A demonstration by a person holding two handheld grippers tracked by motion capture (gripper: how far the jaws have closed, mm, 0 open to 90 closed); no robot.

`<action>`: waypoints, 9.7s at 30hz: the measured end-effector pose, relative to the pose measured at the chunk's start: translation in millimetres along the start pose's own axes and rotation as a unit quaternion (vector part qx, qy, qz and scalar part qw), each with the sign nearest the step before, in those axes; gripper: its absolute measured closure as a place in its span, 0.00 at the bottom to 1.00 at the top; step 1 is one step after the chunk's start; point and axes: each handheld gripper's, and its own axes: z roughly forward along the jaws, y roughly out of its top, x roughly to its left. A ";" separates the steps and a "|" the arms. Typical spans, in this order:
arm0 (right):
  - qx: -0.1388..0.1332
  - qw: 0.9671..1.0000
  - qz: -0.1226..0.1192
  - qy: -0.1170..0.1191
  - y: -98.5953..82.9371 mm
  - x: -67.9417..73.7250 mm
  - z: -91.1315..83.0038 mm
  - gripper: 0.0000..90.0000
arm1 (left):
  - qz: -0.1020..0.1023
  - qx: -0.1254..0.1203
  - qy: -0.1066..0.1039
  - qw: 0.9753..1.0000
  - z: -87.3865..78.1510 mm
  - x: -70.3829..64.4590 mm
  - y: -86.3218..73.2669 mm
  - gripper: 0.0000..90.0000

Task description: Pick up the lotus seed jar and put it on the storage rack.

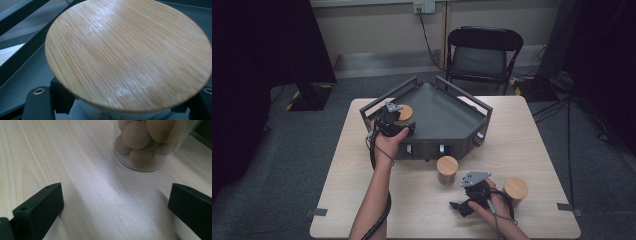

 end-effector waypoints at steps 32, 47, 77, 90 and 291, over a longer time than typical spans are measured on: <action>0.000 1.000 0.000 0.000 0.0 0.0 0.0 0.00 | 0.000 0.004 0.000 1.000 1.2 0.1 1.2 0.28; 0.000 1.000 0.000 0.000 0.0 0.0 0.0 0.00 | -0.028 -0.004 0.002 1.000 -10.5 5.5 -1.4 0.13; 0.000 1.000 0.000 0.000 0.1 0.0 0.0 0.00 | -0.013 -0.015 -0.015 1.000 -32.2 9.2 -26.9 0.07; 0.000 1.000 0.000 0.000 0.1 0.1 0.0 0.00 | -0.010 -0.021 -0.025 0.999 -39.6 7.6 -42.3 0.06; 0.000 1.000 0.000 0.000 0.0 0.1 0.0 0.00 | -0.040 0.053 -0.001 0.998 -52.8 10.1 -188.3 0.06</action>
